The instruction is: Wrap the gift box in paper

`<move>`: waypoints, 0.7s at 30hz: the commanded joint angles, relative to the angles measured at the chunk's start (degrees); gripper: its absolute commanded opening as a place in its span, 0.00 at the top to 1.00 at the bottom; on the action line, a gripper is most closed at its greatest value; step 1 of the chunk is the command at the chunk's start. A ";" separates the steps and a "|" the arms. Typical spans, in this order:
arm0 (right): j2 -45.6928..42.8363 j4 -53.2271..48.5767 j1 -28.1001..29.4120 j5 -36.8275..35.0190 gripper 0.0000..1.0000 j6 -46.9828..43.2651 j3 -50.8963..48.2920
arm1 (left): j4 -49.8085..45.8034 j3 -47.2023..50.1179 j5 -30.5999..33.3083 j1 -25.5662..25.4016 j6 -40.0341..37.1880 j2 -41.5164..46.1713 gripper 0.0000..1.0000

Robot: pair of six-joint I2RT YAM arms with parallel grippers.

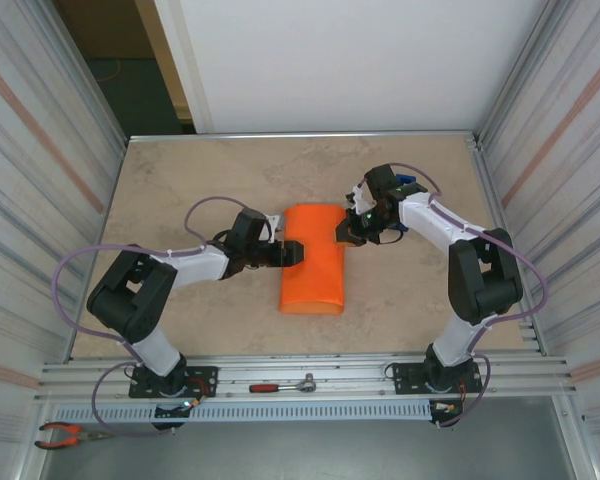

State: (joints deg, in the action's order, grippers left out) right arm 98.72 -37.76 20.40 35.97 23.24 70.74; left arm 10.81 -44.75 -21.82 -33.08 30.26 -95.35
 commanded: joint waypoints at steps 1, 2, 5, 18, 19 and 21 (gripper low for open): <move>1.46 -2.09 0.25 -1.55 1.00 -2.06 1.32 | -8.68 2.65 4.95 -0.44 -0.21 -3.87 0.31; 1.85 -1.76 0.26 -1.60 1.00 -2.01 1.17 | -8.64 2.64 4.95 -0.47 -0.28 -3.80 0.31; 3.55 -1.66 0.60 -2.80 1.00 -2.28 1.07 | -8.67 2.63 5.05 -0.48 -0.25 -3.78 0.31; 3.96 -4.08 2.26 -8.58 0.81 -3.34 1.30 | -8.95 2.55 5.43 -0.45 -0.03 -3.55 0.31; 3.66 -4.21 2.48 -8.65 0.78 -3.22 1.56 | -9.00 2.63 5.43 -0.44 -0.04 -3.58 0.31; 3.12 -4.36 2.66 -9.02 0.76 -2.99 1.94 | -9.13 2.78 5.65 -0.42 0.20 -3.58 0.32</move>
State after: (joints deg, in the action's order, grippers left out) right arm 102.32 -39.11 22.59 30.61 20.49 72.38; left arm 10.79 -44.75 -21.80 -33.08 30.46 -95.35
